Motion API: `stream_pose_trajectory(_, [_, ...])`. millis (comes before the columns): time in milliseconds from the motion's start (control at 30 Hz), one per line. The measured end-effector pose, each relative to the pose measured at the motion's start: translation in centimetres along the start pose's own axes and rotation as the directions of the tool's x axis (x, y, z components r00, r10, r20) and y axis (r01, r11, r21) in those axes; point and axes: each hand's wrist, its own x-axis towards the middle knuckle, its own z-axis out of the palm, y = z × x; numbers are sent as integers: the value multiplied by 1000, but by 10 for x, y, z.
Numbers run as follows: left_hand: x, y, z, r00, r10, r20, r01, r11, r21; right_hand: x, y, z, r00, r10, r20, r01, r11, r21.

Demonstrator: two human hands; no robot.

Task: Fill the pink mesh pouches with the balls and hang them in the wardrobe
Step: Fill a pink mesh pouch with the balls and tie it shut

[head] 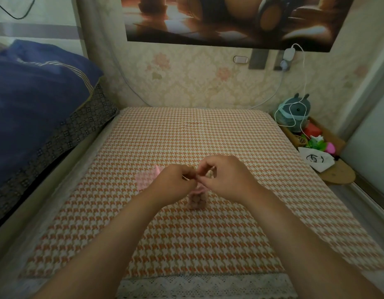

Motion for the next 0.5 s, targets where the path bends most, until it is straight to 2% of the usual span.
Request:
stream_pose_trajectory(133, [-2,3,3,1000,17,10,-17,1000,-19,-2,1,0,998,-37,42,45,981,-191])
stream_pose_trajectory(300, [1,2,3,1000,5,11,-5,1000,-5,-2,5,-4,993,-10,115,36,972,-231])
stream_pose_trajectory(433, [2,-2,0,999,19,40,-16,998,-65,-3,4,5,970,17,244,42,971,-234])
stream_pose_trajectory(500, [1,-3,-3,998,20,63,-14,995,-96,-3,1,6,967,5,254,55,972,-229])
